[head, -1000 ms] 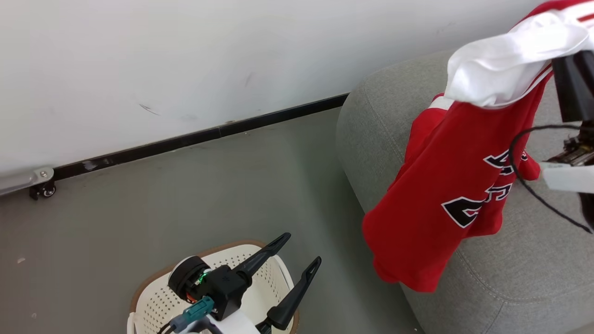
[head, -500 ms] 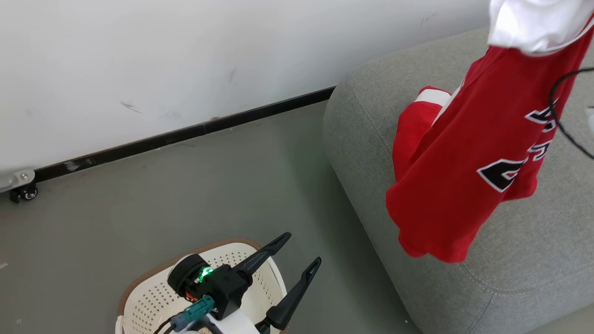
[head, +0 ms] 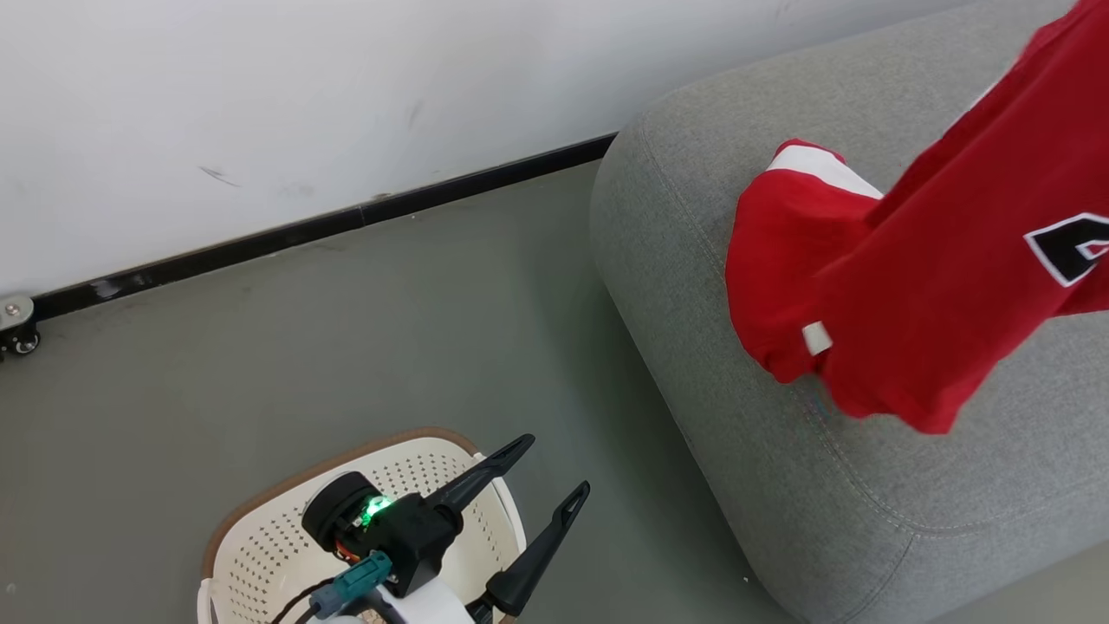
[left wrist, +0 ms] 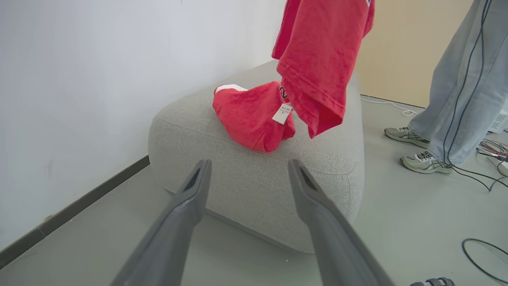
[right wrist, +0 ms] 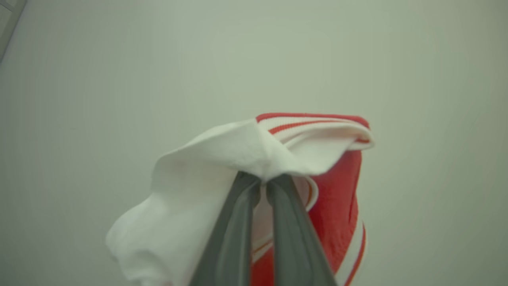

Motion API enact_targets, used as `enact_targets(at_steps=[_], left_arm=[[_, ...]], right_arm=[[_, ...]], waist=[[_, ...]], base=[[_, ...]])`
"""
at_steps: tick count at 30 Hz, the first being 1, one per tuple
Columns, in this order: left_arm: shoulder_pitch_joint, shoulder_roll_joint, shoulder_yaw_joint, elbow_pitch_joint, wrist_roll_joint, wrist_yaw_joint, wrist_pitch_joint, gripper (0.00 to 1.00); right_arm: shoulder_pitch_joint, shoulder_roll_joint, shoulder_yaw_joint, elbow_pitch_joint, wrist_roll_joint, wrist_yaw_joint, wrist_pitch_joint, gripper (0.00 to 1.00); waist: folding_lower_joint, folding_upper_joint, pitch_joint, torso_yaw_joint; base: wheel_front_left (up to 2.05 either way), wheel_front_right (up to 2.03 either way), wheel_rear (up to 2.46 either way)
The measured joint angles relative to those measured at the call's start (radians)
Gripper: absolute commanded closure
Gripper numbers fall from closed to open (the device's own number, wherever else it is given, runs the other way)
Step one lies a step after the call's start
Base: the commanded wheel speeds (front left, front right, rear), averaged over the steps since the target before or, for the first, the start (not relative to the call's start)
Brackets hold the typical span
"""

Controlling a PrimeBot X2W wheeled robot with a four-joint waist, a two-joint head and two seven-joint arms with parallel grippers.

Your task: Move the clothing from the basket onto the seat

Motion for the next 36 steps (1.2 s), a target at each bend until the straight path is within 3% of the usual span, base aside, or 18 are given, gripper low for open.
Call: enact_targets(at_steps=[5,20,28,36], left_arm=[[-0.014,0.019,-0.006,-0.003,0.000,0.000,0.000,0.00],[-0.034,0.037,-0.027,-0.023,-0.007,0.000,0.006,0.00],[-0.059,0.060,-0.041,-0.053,-0.007,0.000,0.015,0.00],[-0.095,0.067,-0.086,-0.103,-0.007,0.000,0.016,0.00]], right_arm=[[-0.016,-0.002,-0.038,0.004,-0.007,0.000,0.000,1.00],[-0.117,-0.087,-0.077,0.134,-0.012,0.000,-0.001,1.00],[-0.121,-0.072,-0.084,0.232,-0.047,0.000,0.002,1.00],[-0.141,0.002,-0.085,0.311,-0.065,0.000,0.003,1.00]], waist=[[0.0000,0.0000,0.015,-0.009],[0.0000,0.0000,0.073,-0.028],[0.0000,0.0000,0.116,-0.027],[0.0000,0.0000,0.168,-0.021]], base=[[0.00,0.00,0.00],[0.00,0.00,0.00],[0.00,0.00,0.00],[0.00,0.00,0.00]])
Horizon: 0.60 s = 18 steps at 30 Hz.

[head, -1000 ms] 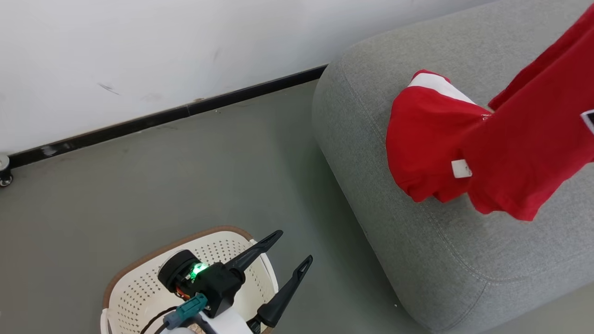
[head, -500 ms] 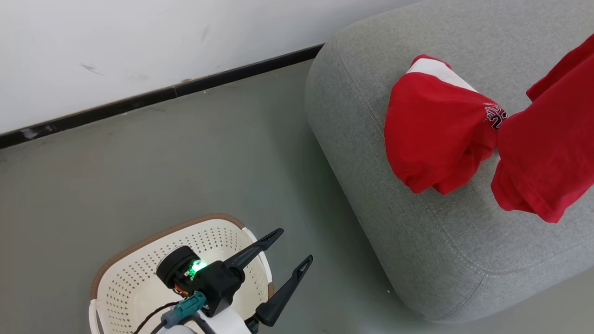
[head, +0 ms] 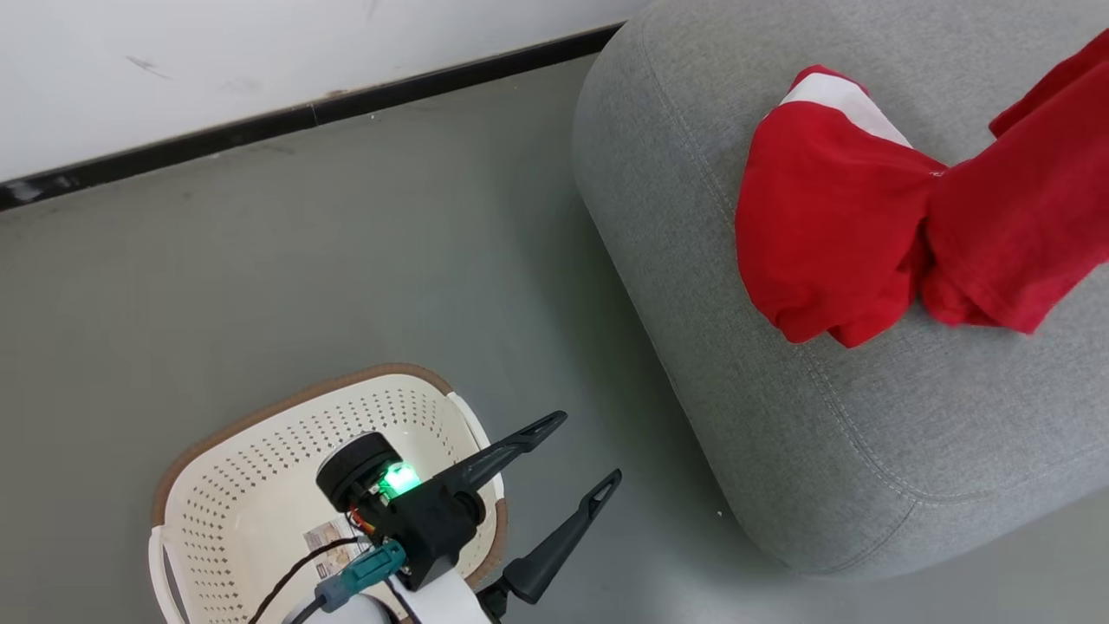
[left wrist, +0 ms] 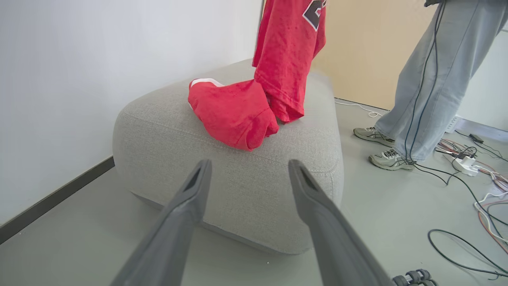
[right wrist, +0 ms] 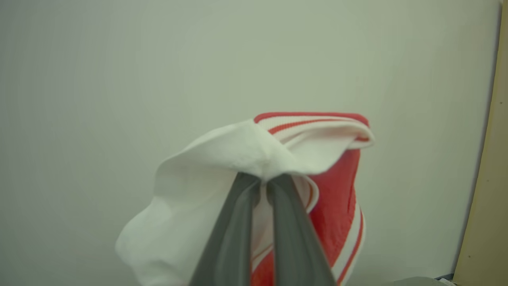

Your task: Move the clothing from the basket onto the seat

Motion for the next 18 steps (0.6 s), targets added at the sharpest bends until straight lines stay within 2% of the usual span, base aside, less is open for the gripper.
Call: enact_targets(at_steps=[5,18], left_arm=[[-0.024,0.013,-0.005,-0.017,0.002,0.000,0.000,0.00],[-0.068,0.034,-0.011,-0.022,0.001,0.000,0.000,0.00]], right_arm=[[-0.012,0.019,0.026,0.048,-0.016,0.000,0.013,1.00],[0.014,0.131,0.135,0.126,-0.028,0.000,0.037,1.00]], waist=[[0.0000,0.0000,0.028,0.004],[0.0000,0.0000,0.088,0.012]], base=[[0.00,0.00,0.00],[0.00,0.00,0.00]])
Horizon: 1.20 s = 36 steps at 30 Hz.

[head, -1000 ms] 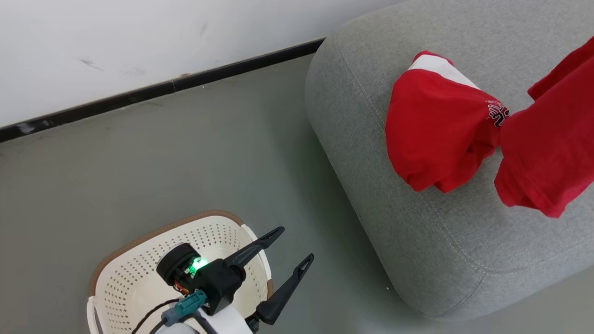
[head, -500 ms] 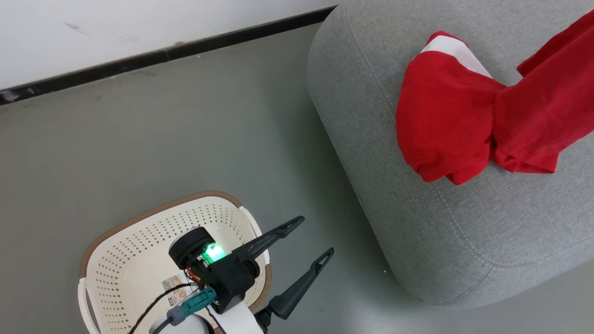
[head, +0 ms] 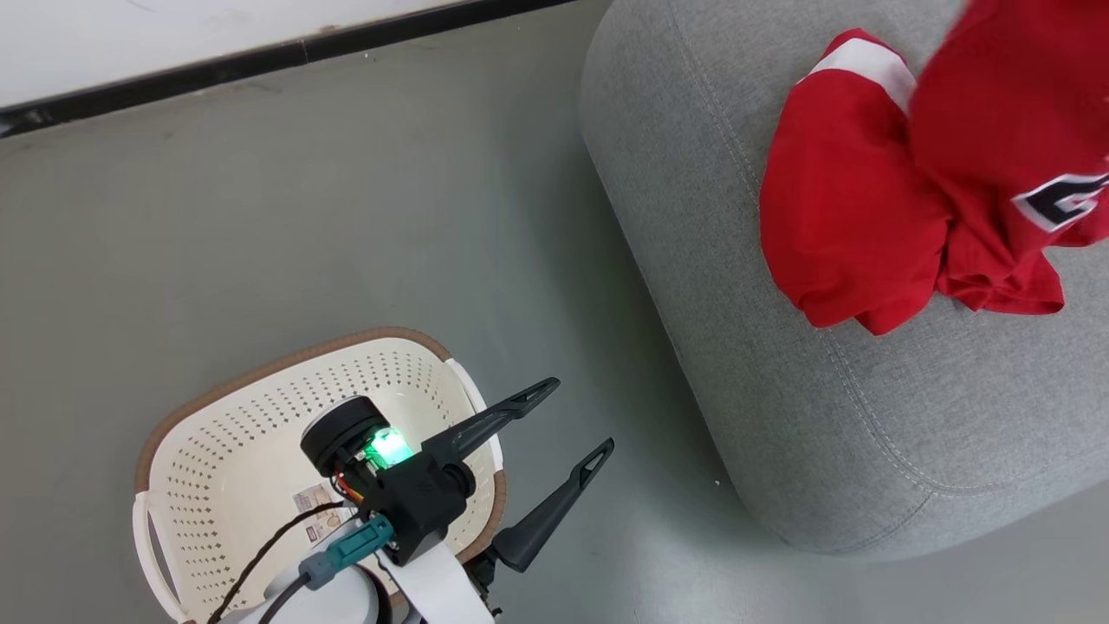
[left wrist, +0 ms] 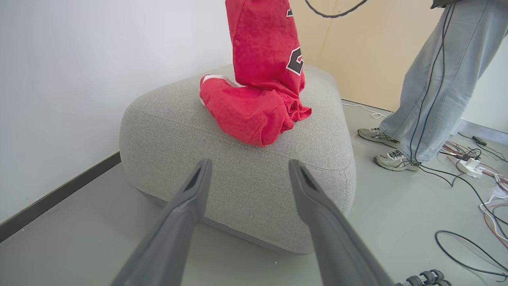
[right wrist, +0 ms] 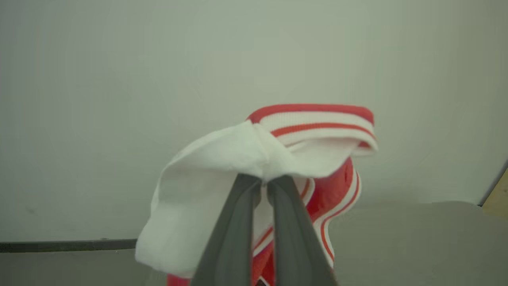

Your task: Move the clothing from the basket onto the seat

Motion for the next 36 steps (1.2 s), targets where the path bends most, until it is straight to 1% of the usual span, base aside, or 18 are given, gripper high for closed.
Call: enact_targets(at_steps=[4,7,12,23,27,32,36], left_arm=[[-0.012,0.010,-0.002,0.000,0.000,0.000,0.000,0.00],[-0.022,0.012,-0.002,0.000,0.000,0.000,0.000,0.00],[-0.030,0.016,-0.002,0.003,-0.001,0.000,0.000,0.00],[-0.031,0.016,-0.004,0.009,-0.012,0.000,-0.001,0.00],[-0.031,0.016,-0.005,0.012,-0.016,0.000,-0.002,0.00],[-0.031,0.016,-0.006,0.019,-0.022,0.000,-0.002,0.00],[-0.031,0.015,-0.007,0.022,-0.028,0.000,-0.002,0.00]], right_arm=[[0.022,0.015,0.042,0.048,0.003,0.000,0.054,1.00],[0.040,0.022,0.070,0.072,0.003,0.002,0.074,1.00],[0.040,0.035,0.091,0.090,-0.002,0.003,0.093,1.00],[0.058,0.037,0.105,0.235,0.004,0.004,0.229,1.00],[0.058,0.038,0.114,0.250,0.012,0.004,0.267,1.00],[0.058,0.058,0.140,0.266,0.030,0.005,0.323,1.00],[0.059,0.059,0.143,0.286,0.044,0.005,0.369,1.00]], waist=[[0.0000,0.0000,0.013,0.001],[0.0000,0.0000,0.020,0.001],[0.0000,0.0000,0.022,0.001],[0.0000,0.0000,0.014,-0.002],[0.0000,0.0000,0.010,-0.002],[0.0000,0.0000,0.003,-0.004],[0.0000,0.0000,-0.002,-0.006]], base=[[0.00,0.00,0.00],[0.00,0.00,0.00],[0.00,0.00,0.00],[0.00,0.00,0.00],[0.00,0.00,0.00],[0.00,0.00,0.00],[0.00,0.00,0.00]])
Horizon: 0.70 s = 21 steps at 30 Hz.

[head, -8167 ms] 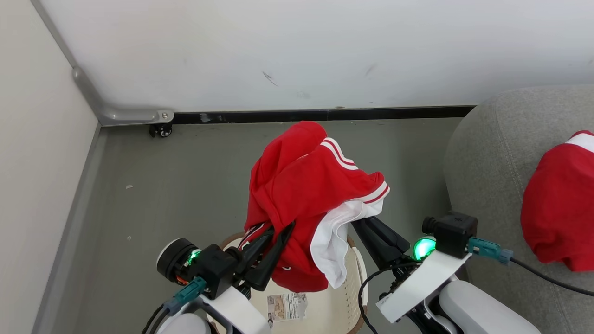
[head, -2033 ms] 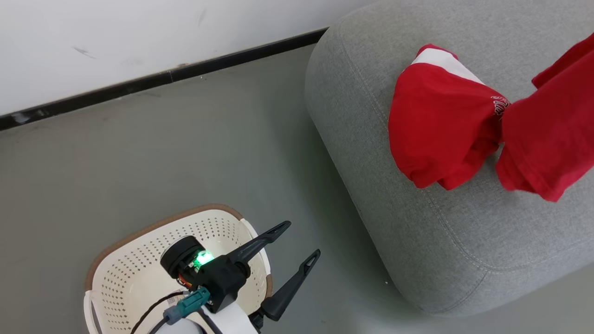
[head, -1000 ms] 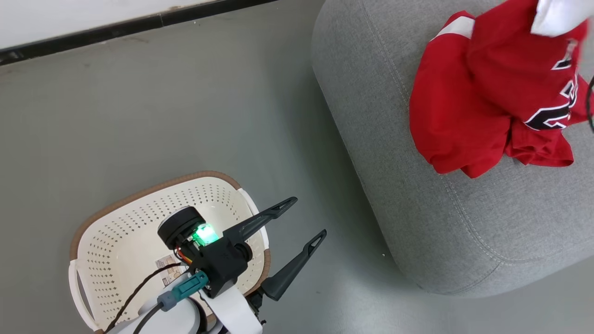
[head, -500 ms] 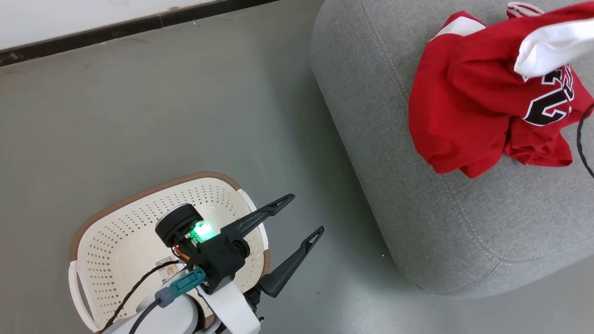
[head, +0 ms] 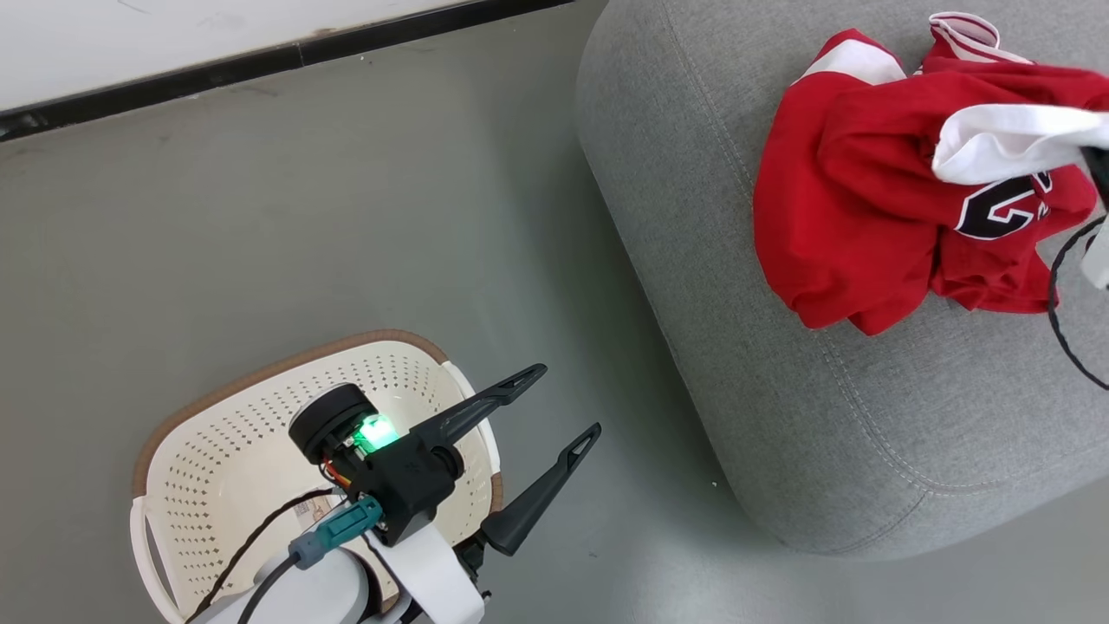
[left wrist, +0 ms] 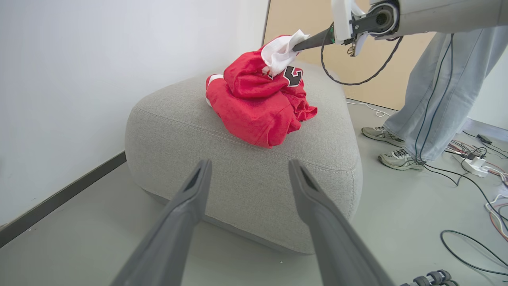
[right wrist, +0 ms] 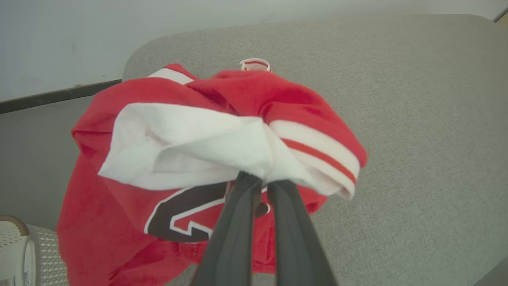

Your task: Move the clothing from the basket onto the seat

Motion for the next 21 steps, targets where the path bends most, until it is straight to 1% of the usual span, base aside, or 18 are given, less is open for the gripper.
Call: enact_targets(at_steps=[2,4,5,6,7,8,9,17,21], left_arm=[[0.000,0.000,0.000,0.002,0.000,0.000,0.000,0.00],[0.000,0.000,0.000,0.004,0.000,0.000,0.000,0.00],[0.000,0.000,0.000,0.004,0.000,0.000,0.000,0.00],[0.000,0.000,0.000,0.004,0.000,0.000,0.000,0.00],[0.000,-0.001,0.000,0.005,0.000,0.000,0.000,0.00],[0.000,-0.001,0.000,0.005,0.000,0.000,-0.001,0.00],[0.000,-0.001,0.000,0.006,0.000,0.000,-0.003,0.00],[0.000,-0.002,-0.002,0.013,-0.008,0.000,-0.008,0.00],[0.000,-0.004,-0.002,0.019,-0.008,0.000,-0.008,0.00]], right_arm=[[0.001,0.003,0.009,0.007,0.006,0.000,0.021,1.00],[0.001,0.005,0.013,0.007,0.013,0.000,0.030,0.77],[0.001,0.005,0.013,0.007,0.015,0.000,0.034,0.77],[0.001,0.005,0.015,0.004,0.017,0.000,0.036,0.62],[0.001,0.005,0.019,-0.001,0.021,0.000,0.036,0.44],[0.001,0.005,0.024,-0.010,0.021,0.000,0.036,0.17],[0.001,0.005,0.029,-0.019,0.021,0.000,0.036,0.00],[0.004,-0.007,0.035,-0.044,0.041,0.000,0.031,0.00],[0.037,-0.011,0.037,-0.047,0.054,0.000,0.026,0.00]], waist=[[0.0000,0.0000,-0.003,-0.001],[0.0000,0.0000,-0.006,-0.002],[0.0000,0.0000,-0.007,-0.003],[0.0000,0.0000,-0.009,-0.003],[0.0000,0.0000,-0.010,-0.003],[-0.0001,0.0000,-0.012,-0.004],[0.0000,0.0000,-0.013,-0.004],[0.0000,0.0000,-0.028,-0.010],[0.0000,0.0000,-0.038,-0.013]], base=[[0.00,0.00,0.00],[0.00,0.00,0.00],[0.00,0.00,0.00],[0.00,0.00,0.00],[0.00,0.00,0.00],[0.00,0.00,0.00],[0.00,0.00,0.00],[0.00,0.00,0.00],[0.00,0.00,0.00]])
